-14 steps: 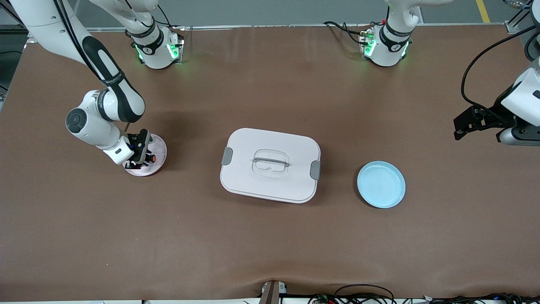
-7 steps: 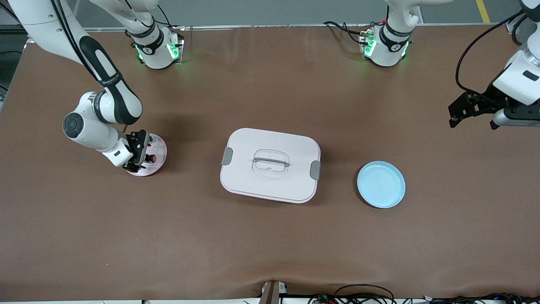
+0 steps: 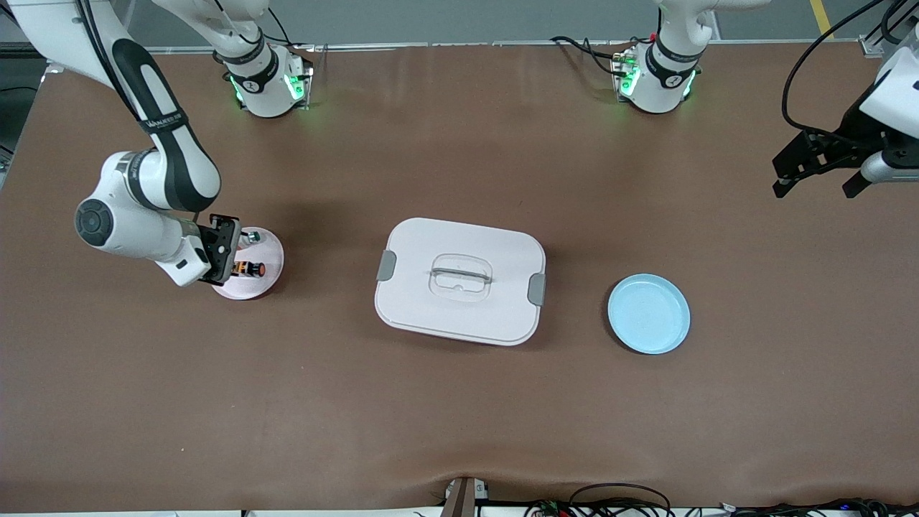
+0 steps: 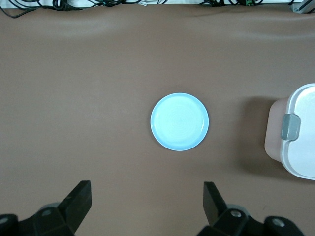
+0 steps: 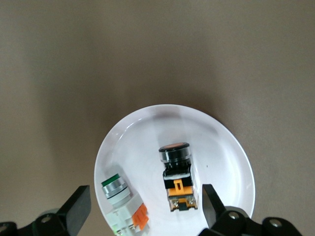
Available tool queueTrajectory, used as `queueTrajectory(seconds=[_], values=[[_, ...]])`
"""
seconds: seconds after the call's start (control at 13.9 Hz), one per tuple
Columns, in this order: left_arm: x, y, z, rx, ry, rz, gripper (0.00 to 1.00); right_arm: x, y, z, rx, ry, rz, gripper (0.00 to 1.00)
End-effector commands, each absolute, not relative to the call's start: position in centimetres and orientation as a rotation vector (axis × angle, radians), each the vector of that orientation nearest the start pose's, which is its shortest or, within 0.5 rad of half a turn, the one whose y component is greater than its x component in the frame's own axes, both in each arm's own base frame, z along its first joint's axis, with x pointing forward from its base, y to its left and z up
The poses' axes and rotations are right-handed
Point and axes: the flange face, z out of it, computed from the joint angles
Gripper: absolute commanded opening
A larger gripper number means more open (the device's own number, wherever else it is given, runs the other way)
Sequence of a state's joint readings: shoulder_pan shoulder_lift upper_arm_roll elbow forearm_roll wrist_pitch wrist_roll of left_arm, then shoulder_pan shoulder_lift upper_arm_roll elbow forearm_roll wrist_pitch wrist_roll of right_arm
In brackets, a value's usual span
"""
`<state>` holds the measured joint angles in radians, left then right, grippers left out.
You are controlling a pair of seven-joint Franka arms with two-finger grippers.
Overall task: Transfer orange switch to right arm and place
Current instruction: 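Open the right gripper and raise it away from the white plate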
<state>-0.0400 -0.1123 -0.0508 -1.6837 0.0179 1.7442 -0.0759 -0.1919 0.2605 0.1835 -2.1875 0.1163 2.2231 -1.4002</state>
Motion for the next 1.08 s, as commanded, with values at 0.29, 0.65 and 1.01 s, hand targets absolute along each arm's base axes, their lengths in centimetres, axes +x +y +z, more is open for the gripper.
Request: queueTrajectory(seconds=[0.29, 0.65, 1.01], values=[[55.1, -4.7, 65.5, -3.144, 0.051, -0.181, 1.00, 52.4, -0.9, 29.6, -2.445, -1.600, 0.198, 1.00], [55.4, -5.0, 65.5, -3.146, 0.046, -0.161, 1.00, 52.3, -3.3, 33.7, -2.516, -1.520, 0.230, 1.00], [56.3, -3.7, 64.0, -3.143, 0.027, -0.118, 1.00, 53.7, -4.8, 39.4, -2.567, -1.410, 0.284, 1.00]])
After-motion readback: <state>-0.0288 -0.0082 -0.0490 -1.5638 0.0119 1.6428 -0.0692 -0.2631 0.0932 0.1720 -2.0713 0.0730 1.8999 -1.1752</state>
